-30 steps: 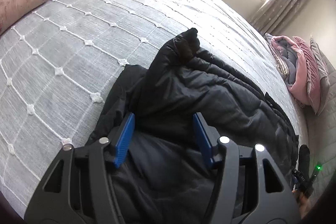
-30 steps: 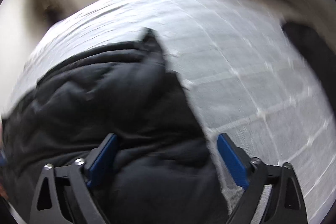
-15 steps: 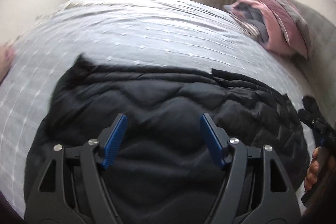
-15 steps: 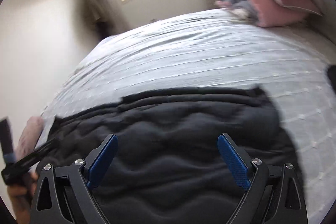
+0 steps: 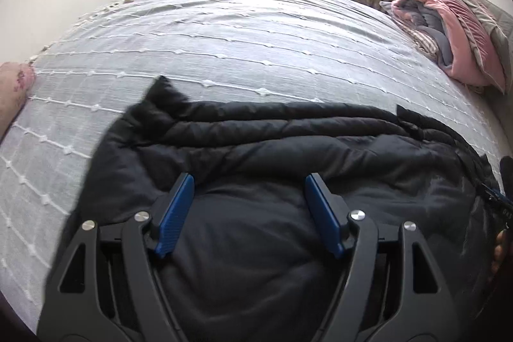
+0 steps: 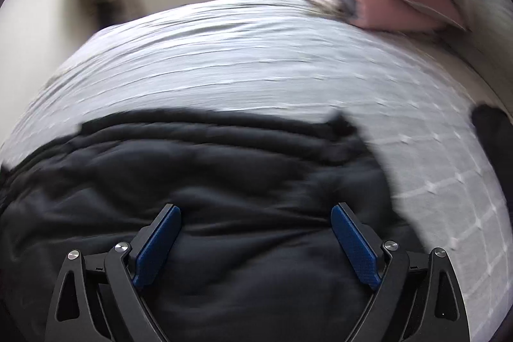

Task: Fold large clothes

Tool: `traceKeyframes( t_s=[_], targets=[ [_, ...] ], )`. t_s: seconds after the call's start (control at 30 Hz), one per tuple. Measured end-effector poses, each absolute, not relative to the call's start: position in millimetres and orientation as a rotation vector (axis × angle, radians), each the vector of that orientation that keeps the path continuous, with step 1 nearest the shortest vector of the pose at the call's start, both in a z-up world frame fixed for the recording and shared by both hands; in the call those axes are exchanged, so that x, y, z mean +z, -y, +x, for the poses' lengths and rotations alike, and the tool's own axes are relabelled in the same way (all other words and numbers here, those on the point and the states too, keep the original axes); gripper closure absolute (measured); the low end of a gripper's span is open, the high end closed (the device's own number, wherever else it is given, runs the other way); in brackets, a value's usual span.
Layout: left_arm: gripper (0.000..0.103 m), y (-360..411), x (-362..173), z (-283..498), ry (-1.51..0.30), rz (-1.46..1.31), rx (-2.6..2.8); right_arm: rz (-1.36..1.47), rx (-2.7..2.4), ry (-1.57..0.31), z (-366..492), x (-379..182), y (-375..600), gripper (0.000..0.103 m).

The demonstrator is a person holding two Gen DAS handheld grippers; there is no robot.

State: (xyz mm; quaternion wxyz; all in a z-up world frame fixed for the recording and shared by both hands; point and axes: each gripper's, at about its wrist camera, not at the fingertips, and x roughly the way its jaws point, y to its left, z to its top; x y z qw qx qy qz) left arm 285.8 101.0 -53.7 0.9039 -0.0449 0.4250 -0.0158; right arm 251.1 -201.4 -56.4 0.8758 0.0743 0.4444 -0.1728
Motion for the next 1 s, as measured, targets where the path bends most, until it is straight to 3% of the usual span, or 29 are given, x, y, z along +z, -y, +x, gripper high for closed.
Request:
traceKeyframes(
  t_s=[0.2,0.43,0.5,0.53,0.57,0.63,1.0],
  targets=[
    [0.030,-154,-26,255,-0.792,-0.229,0.033,0.218,-0.492,-0.931,224,-34,224,0.008],
    [0.031,-219,-41,223,-0.903,-0.491,0.030,0.207,-0.314,-0.860,209,8,165,0.008],
    [0.031,-213,-30,212,-0.878,-0.458,0.021,0.166,-0.214,-0.836,205,15,134,0.019],
    [0.031,-207,-24,206,-0.870,-0.440,0.006,0.121,-0.134,-0.825,199,20,109,0.034],
    [0.031,-202,-20,200,-0.871,-0.434,0.001,0.098,-0.098,-0.825,198,21,100,0.056],
    [0.031,-189,-15,184,-0.861,-0.442,-0.026,0.068,-0.037,-0.835,190,24,69,0.087],
    [0.030,-78,-42,171,-0.968,-0.199,-0.189,0.017,0.072,-1.008,195,-34,2,0.090]
  ],
)
